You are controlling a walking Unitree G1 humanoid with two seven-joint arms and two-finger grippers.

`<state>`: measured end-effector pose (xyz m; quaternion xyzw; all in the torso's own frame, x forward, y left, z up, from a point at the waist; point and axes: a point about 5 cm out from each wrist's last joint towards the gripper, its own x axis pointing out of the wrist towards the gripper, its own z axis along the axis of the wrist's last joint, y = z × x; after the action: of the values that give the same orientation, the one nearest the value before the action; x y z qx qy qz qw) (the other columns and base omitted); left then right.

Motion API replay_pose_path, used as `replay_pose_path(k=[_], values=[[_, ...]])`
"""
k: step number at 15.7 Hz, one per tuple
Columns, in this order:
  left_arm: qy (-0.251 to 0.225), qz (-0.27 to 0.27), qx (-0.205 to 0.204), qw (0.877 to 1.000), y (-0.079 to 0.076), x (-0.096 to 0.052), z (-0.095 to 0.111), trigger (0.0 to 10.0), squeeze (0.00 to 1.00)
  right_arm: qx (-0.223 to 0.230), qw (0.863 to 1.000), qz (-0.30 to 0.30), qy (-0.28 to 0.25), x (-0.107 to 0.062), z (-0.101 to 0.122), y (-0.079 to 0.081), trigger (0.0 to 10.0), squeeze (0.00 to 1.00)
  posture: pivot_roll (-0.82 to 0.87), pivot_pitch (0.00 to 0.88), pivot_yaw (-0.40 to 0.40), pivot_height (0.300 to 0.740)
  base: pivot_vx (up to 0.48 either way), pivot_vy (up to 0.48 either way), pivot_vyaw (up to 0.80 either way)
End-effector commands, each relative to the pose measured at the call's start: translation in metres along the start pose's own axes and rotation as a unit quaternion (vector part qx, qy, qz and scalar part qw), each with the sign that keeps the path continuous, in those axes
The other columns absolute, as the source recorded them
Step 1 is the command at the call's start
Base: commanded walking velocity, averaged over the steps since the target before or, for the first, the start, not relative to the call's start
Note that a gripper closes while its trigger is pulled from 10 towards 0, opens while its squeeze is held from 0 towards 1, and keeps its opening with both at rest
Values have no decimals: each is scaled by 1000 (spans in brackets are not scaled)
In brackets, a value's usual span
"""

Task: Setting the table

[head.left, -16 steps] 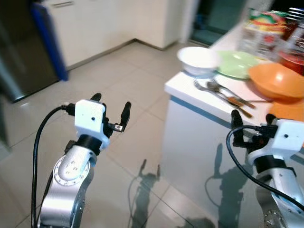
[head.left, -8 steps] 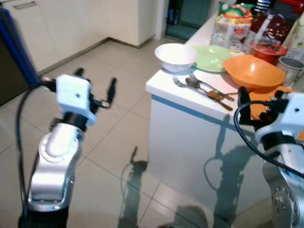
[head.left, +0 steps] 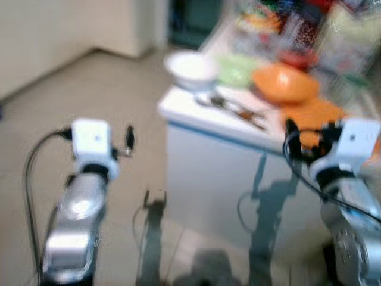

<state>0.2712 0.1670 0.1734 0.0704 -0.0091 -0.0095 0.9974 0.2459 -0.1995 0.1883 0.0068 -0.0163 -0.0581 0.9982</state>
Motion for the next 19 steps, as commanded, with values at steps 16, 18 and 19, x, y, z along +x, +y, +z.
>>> replay_pose_path(k=[16, 18, 19], values=[[-47, -46, 72, 995, -6, 12, 12, 10000, 0, 19, 998, 37, 54, 19, -18, 23, 10000, 0, 4, 0, -56, 740, 0, 19, -800], [-49, -40, 68, 996, -4, 13, 13, 10000, 0, 21, 997, 37, 57, 21, -19, 23, 10000, 0, -2, 0, -56, 740, 0, 322, -800], [-48, -41, 69, 996, -4, 13, 12, 10000, 0, 20, 997, 39, 59, 20, -20, 23, 10000, 0, -21, 0, -53, 740, 0, 368, -800]])
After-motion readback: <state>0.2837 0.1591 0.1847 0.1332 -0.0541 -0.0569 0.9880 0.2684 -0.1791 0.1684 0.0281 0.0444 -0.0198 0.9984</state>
